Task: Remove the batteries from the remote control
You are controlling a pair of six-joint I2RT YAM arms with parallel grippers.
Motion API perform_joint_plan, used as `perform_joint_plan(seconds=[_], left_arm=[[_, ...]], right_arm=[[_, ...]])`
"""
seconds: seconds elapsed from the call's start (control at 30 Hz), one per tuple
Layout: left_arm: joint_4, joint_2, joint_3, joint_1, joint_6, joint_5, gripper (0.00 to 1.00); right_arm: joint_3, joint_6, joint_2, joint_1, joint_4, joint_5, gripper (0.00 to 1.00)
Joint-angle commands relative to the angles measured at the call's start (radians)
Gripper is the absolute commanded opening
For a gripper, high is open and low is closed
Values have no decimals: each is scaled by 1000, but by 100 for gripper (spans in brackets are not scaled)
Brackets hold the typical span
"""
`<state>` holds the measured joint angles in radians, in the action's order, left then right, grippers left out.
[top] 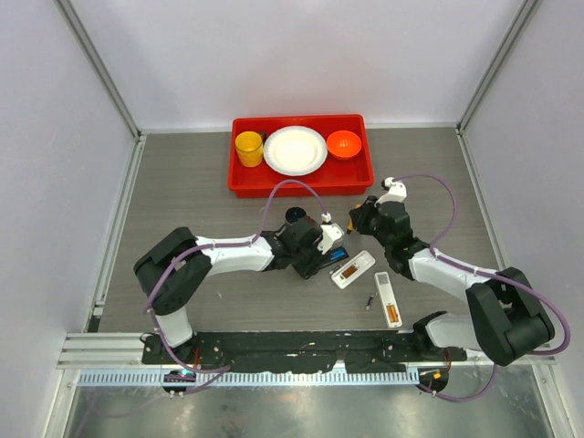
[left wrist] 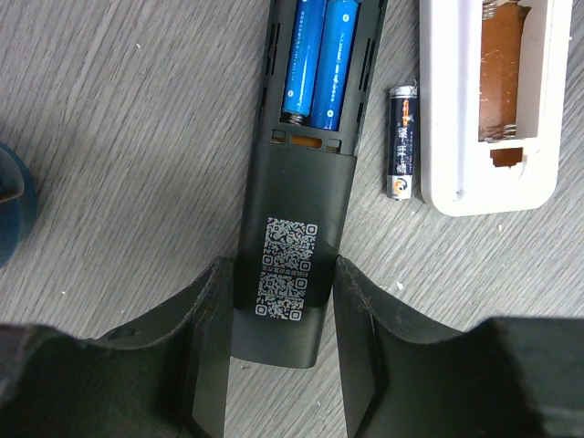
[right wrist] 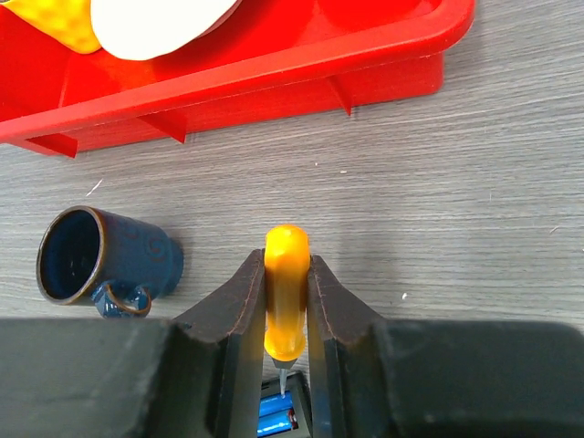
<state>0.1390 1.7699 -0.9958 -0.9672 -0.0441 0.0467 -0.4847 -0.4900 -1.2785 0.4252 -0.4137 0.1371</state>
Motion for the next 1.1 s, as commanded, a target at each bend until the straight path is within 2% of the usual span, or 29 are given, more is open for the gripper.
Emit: perform_joint_plan(seconds=[0.0, 0.3, 1.07], left_arm=[[10, 30, -6, -7, -19, 76, 23], [11, 31, -7, -8, -20, 87, 21], [22, 42, -14, -7, -23, 96, 18]], right_arm=[[-32, 22, 8, -2, -59, 25, 1], [-19, 37, -8, -2, -63, 44, 1], [69, 34, 25, -2, -80, -19, 1]])
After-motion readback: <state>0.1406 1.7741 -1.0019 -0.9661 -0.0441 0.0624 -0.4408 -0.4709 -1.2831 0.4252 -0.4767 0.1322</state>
